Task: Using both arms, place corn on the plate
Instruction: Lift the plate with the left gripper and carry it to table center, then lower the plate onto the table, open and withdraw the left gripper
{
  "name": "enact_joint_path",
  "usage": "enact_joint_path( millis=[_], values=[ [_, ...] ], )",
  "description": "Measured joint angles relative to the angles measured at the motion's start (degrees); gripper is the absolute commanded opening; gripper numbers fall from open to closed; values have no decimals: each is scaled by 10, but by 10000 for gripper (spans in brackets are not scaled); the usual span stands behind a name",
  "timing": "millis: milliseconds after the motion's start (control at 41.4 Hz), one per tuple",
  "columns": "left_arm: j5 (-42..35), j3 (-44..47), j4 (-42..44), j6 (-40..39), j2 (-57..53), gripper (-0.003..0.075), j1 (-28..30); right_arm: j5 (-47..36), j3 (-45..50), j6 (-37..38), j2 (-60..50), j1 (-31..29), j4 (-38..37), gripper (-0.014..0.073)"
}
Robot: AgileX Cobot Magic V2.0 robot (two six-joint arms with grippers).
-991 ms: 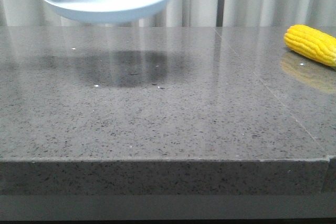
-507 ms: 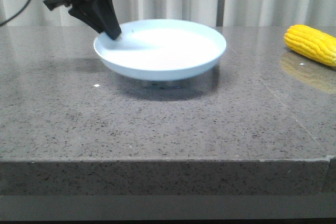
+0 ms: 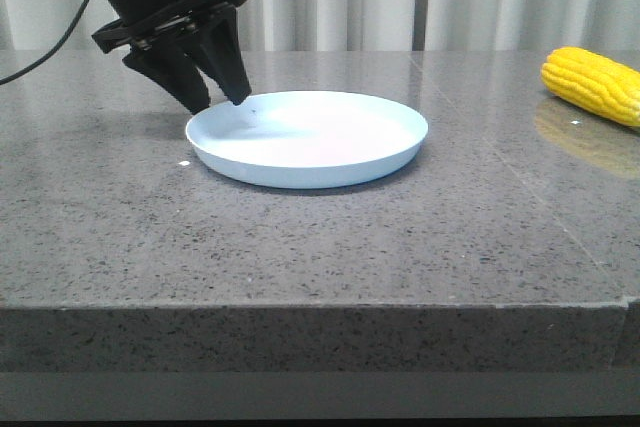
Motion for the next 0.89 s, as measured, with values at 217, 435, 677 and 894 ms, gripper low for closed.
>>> enact_joint_path(
  millis=[217, 435, 677, 894],
  values=[
    [9, 0, 20, -11, -25, 502, 0, 0, 0, 0, 0, 0, 0, 663],
    [44, 0, 148, -64, -118, 501, -35, 0, 0, 0, 0, 0, 0, 663],
    [47, 46, 268, -135, -236, 501, -88, 0, 0, 0, 0, 0, 0, 663],
    [14, 154, 289, -161, -378, 501, -99, 0, 0, 0, 0, 0, 0, 663]
  ],
)
